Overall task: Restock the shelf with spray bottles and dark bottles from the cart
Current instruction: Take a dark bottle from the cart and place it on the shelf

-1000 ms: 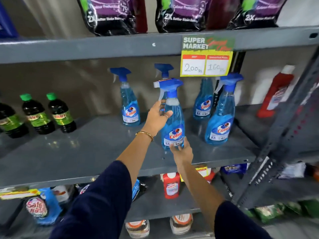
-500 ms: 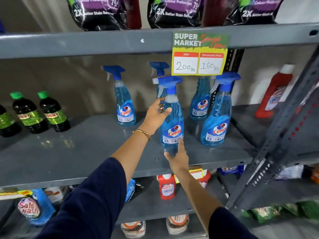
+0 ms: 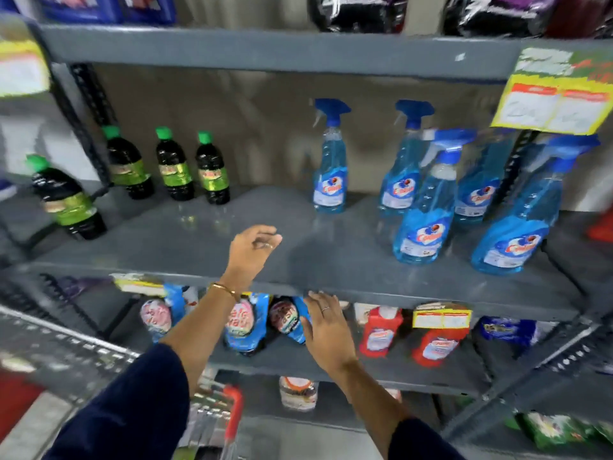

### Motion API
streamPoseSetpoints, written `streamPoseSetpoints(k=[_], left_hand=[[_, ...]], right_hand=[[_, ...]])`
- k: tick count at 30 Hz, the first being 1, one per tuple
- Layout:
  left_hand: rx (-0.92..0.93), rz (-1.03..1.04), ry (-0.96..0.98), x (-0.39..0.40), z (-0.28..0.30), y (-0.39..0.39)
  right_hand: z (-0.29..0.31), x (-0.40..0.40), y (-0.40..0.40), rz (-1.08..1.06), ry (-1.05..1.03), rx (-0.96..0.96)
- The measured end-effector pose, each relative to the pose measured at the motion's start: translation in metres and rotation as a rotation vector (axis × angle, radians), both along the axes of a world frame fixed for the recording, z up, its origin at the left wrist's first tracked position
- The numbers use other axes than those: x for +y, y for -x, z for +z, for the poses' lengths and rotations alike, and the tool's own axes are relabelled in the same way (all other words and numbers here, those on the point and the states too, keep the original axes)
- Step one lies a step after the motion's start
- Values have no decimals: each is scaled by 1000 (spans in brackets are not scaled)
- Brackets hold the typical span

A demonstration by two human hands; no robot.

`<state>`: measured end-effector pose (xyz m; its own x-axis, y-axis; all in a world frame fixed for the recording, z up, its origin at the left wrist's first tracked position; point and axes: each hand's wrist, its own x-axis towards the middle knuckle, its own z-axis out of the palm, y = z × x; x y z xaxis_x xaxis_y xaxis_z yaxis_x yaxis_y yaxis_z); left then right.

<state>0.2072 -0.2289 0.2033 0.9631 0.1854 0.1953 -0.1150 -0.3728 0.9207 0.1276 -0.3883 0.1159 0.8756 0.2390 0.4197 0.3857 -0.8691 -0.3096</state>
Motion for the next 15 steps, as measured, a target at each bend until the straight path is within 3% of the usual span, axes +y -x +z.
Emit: streamPoseSetpoints(k=[6, 8, 15], left_hand=[[169, 395, -62, 133, -57, 82], [215, 535, -39, 169, -75, 110], [503, 749, 42, 245, -161, 178]], right_hand=[[-28, 103, 30, 328, -99, 8], [-33, 134, 42, 431, -37, 46], [-71, 222, 79, 582, 180, 412]])
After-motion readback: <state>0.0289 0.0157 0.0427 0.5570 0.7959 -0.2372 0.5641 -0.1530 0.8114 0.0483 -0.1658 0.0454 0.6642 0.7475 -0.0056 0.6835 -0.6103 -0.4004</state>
